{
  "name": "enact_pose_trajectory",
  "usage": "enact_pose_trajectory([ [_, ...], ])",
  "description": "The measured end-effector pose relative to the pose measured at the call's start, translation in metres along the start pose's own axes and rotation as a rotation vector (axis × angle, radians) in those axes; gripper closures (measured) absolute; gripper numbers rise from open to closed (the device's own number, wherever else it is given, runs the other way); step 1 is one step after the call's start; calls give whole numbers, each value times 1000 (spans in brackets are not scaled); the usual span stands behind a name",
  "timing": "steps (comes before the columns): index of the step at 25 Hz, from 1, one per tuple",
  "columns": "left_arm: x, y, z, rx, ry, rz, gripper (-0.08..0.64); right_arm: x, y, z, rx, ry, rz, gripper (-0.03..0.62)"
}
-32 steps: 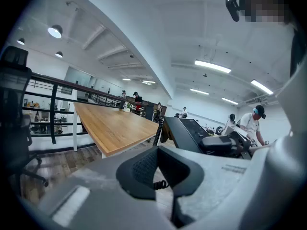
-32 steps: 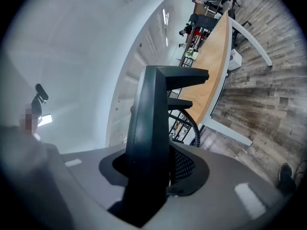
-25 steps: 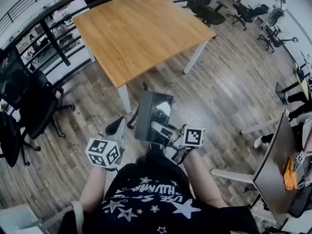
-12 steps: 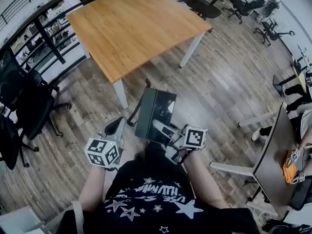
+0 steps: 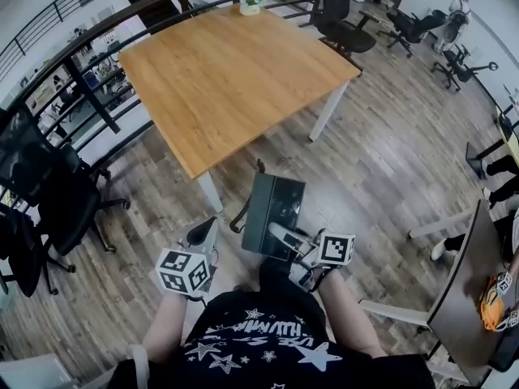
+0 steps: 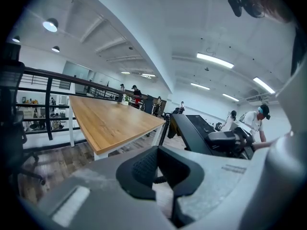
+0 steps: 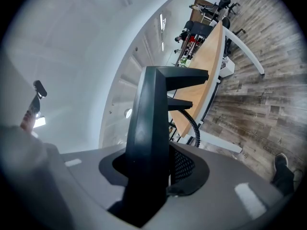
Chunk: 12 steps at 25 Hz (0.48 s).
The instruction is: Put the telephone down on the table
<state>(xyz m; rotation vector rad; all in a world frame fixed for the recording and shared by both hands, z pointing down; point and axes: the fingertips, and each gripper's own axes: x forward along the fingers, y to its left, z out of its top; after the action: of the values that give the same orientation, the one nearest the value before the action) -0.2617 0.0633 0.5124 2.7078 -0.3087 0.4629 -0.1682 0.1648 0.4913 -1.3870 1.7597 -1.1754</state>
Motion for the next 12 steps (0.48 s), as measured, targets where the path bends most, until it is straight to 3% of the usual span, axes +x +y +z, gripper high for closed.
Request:
enact_pose_trajectory([
  [12,107,4,72,4,-15,34,558,34,-39,114,-22,65,46,431],
])
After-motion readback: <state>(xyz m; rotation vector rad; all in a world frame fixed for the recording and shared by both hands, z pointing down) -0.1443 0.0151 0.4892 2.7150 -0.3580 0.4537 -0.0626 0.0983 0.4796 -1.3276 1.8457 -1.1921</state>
